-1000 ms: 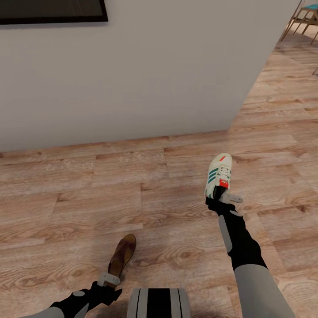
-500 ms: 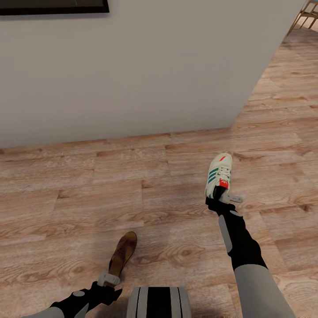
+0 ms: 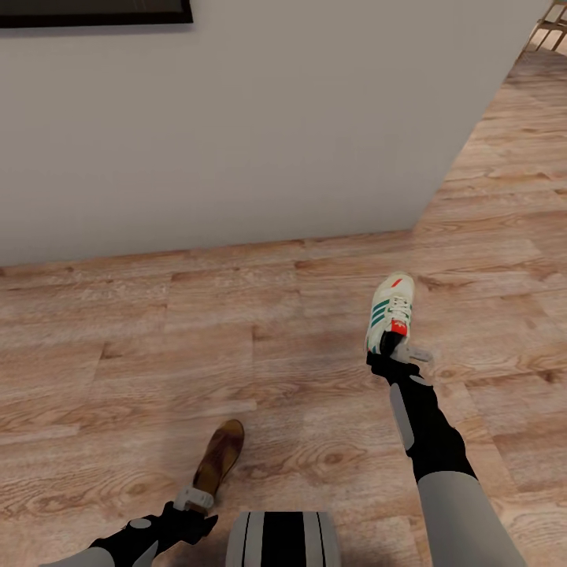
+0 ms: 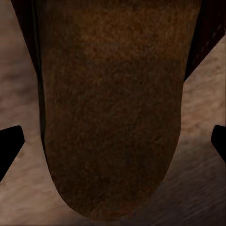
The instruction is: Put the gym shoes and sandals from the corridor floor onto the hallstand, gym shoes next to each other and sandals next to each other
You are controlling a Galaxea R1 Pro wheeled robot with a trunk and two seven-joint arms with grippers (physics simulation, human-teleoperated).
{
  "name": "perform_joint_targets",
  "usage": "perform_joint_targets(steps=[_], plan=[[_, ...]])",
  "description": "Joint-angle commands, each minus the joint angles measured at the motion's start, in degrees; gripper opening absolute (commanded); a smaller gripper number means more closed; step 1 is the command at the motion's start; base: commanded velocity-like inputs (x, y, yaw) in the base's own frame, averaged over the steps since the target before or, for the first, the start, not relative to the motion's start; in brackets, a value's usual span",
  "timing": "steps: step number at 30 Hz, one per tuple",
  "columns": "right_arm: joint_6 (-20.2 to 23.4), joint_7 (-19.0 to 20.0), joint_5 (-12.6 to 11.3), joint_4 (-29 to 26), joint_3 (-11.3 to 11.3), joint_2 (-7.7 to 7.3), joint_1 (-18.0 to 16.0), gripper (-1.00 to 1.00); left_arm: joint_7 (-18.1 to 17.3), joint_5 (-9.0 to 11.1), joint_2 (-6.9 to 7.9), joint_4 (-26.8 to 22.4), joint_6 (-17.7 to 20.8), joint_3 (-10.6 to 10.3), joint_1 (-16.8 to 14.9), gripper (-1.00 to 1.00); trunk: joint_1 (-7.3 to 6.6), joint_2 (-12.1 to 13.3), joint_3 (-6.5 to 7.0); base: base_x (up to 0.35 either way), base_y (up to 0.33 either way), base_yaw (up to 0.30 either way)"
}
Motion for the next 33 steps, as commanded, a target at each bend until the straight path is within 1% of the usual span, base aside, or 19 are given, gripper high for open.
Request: perform_joint_targets(steps=[1,6,18,19,33], plan=[[0.3,-0.2,-0.1,-0.1,-0.1,0.04,0.0,-1.0,-0.2,0.6,0.02,0.0,-0.2,-0.5,0.0,1.0,0.02,0.0,-0.04,0.244,0.0,0.0],[0.3,-0.2,-0.1,-0.1,-0.1,0.04,0.0,-1.0,-0.2,0.6,0.02,0.0,-0.2,-0.4,0.0,1.0,0.02,0.0,-0.04,0.096,0.0,0.0],[0.3,-0.2,-0.1,-0.1,-0.1,0.04,0.0,-1.0,-0.2,0.6,0.02,0.0,-0.2,-0.4,0.0,1.0,0.02,0.0,-0.04,0.006,0.0,0.0],[0.3,-0.2,-0.1,-0.1,-0.1,0.04,0.0,-1.0,-0.1,0.6,0.02,0.0,-0.2,-0.4,0.0,-1.0,0.02,0.0,-0.04,0.0,0.0,0.0],[0.3,-0.2,-0.1,-0.1,-0.1,0.04,0.0,-1.0,-0.1,0.6,0.1,0.0,-0.1,-0.3,0.0,-1.0,0.02,0.0,-0.04,0.0,0.0,0.0]])
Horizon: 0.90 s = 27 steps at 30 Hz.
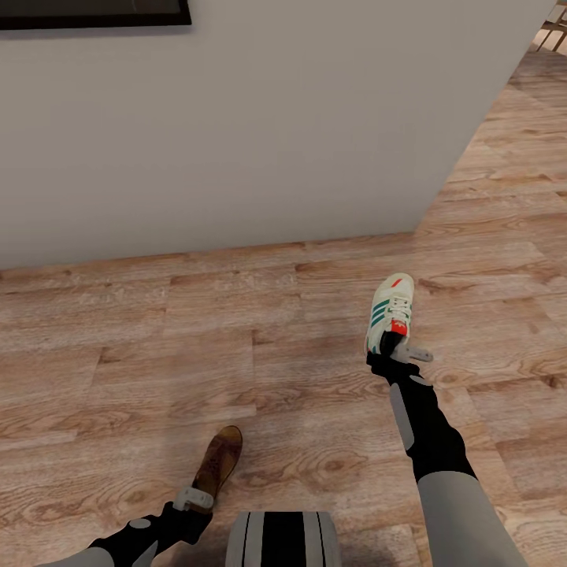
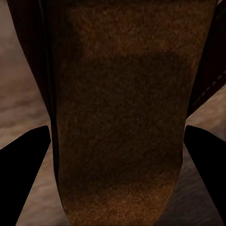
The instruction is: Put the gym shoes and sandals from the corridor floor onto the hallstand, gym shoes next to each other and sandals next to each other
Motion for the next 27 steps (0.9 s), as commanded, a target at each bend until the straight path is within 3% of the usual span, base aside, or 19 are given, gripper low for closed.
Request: perform_joint_targets(steps=[1,18,27], plan=[[0.3,-0.2,-0.1,-0.1,-0.1,0.04,0.0,-1.0,-0.1,0.5,0.02,0.1,-0.2,-0.3,0.0,-1.0,-0.01,0.0,-0.03,0.0,0.0,0.0],[0.3,-0.2,-0.1,-0.1,-0.1,0.04,0.0,-1.0,-0.1,0.5,0.02,0.1,-0.2,-0.3,0.0,-1.0,-0.01,0.0,-0.03,0.0,0.0,0.0],[0.3,-0.2,-0.1,-0.1,-0.1,0.04,0.0,-1.0,-0.1,0.5,0.02,0.1,-0.2,-0.3,0.0,-1.0,-0.24,0.1,1.96,0.0,0.0,0.0]])
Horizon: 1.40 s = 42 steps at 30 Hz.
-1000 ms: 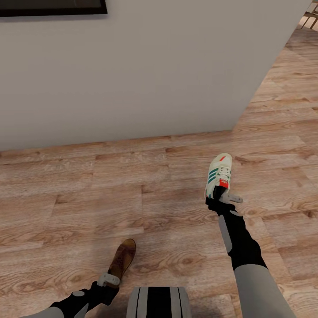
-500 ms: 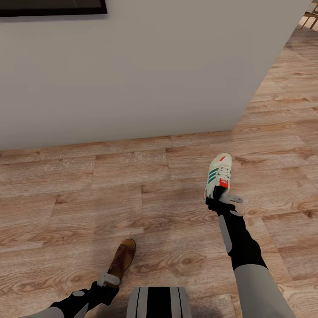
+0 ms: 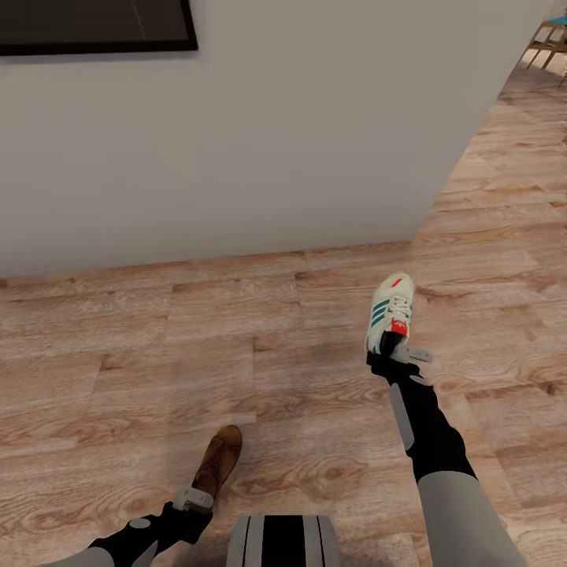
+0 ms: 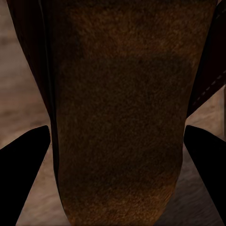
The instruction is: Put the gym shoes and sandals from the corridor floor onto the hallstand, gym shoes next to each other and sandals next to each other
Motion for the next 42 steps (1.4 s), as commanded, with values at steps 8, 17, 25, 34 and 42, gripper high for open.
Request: perform_joint_targets(steps=[8,17,25,34,42], plan=[[0.3,-0.2,-0.1,-0.1,-0.1,0.04,0.0,-1.0,-0.2,0.7,0.02,-0.3,0.0,-0.2,-0.1,-1.0,-0.21,0.1,1.74,0.0,0.0,0.0],[0.3,-0.2,0.2,-2.4,0.0,0.0,0.0,-1.0,-0.2,0.8,1.81,-13.2,17.9,-0.1,-1.6,-1.0,-0.44,0.2,3.74,0.0,0.0,0.0],[0.3,-0.2,0.4,-4.9,2.3,-0.04,0.0,-1.0,-0.3,1.1,1.97,-39.2,37.9,1.8,-1.8,-1.0,-0.65,0.3,5.51,0.0,0.0,0.0],[3.4,-0.2,-0.2,-8.9,8.2,0.2,0.0,-1.0,-0.7,3.3,0.95,-52.0,42.3,3.7,-1.8,-1.0,-0.88,0.4,7.5,0.0,0.0,0.0],[3.4,-0.2,-0.2,-8.8,8.2,0.13,0.0,-1.0,-0.7,3.6,-0.81,-52.1,42.4,3.6,-1.7,-1.0,-0.98,0.5,8.76,0.0,0.0,-0.112]])
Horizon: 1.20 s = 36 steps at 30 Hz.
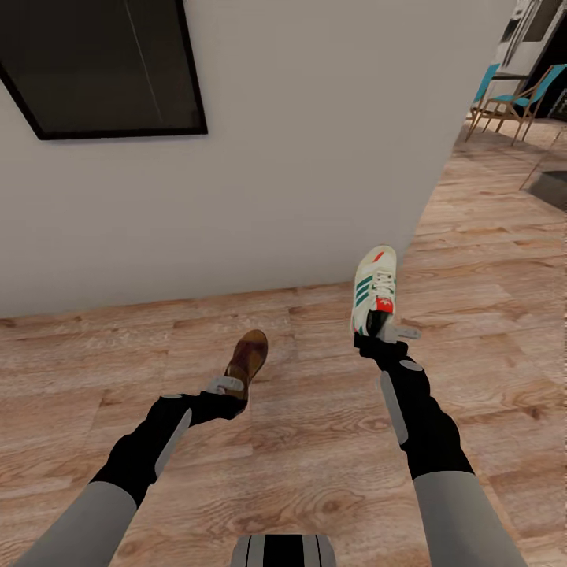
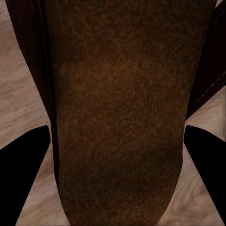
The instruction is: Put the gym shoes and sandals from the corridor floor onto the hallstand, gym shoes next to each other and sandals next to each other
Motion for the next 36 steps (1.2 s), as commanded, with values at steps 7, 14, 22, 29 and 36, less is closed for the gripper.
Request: perform_joint_targets(steps=[7,14,22,29,36], plan=[[0.3,-0.2,-0.1,-0.1,-0.1,0.04,0.0,-1.0,0.2,0.6,0.01,-0.1,0.4,-0.1,0.0,-1.0,-0.09,0.0,1.18,0.0,0.0,-0.17],[0.3,-0.2,-0.1,-0.1,-0.1,0.04,0.0,-1.0,0.1,0.6,0.01,-0.1,0.4,0.0,0.0,-1.0,-0.27,0.1,3.3,0.0,0.0,-0.17],[0.3,-0.2,-0.1,-0.1,0.0,0.04,0.0,-1.0,0.1,0.6,0.01,-0.1,0.8,0.0,0.0,-1.0,-0.47,0.2,5.71,0.0,0.0,-0.17],[0.3,-0.2,-0.1,-0.1,-0.1,0.04,0.0,-1.0,0.1,0.7,-0.01,-0.1,1.0,-0.1,0.0,-1.0,-0.65,0.3,7.83,0.0,0.0,-0.17],[0.3,-0.2,-0.1,-0.1,-0.1,0.04,0.0,-1.0,0.1,0.7,0.01,-0.1,1.0,0.0,0.0,-1.0,-0.83,0.4,9.94,0.0,0.0,-0.169]])
